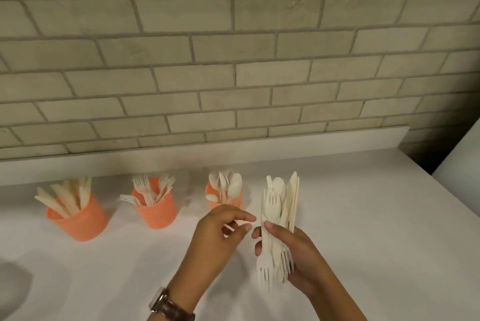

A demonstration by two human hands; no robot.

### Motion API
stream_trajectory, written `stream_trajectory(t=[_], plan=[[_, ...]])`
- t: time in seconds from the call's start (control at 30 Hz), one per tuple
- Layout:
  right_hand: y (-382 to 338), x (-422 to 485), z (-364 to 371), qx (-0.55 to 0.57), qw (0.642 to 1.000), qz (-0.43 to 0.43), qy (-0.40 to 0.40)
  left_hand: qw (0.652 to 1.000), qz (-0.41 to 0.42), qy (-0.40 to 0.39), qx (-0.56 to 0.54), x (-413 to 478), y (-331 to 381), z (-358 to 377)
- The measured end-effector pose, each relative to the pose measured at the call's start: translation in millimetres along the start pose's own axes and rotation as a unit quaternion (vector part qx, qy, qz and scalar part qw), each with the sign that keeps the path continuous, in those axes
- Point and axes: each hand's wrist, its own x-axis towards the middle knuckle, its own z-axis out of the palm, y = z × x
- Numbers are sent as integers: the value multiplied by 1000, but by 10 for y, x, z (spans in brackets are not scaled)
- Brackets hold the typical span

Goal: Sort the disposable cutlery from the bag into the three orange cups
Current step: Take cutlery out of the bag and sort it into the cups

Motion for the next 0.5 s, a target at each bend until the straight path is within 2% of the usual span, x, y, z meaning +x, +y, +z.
stream_trajectory(t=[0.07,0.17,0.27,0.4,0.47,0.5], plan=[[0,16,56,11,1000,17,-18,991,95,-22,87,-79,-81,-37],[2,36,106,5,998,45,-45,945,233,-68,219,-118,-137,-175],[16,35,184,26,994,69,-80,896,314,-86,301,-114,-159,-351],[53,33,313,61,988,93,-107,845,402,-68,345,-115,-198,-534],[66,33,359,53,988,92,-109,843,407,-43,349,-128,-206,-636],[75,39,377,51,989,87,-104,869,373,-17,324,-139,-193,-685]])
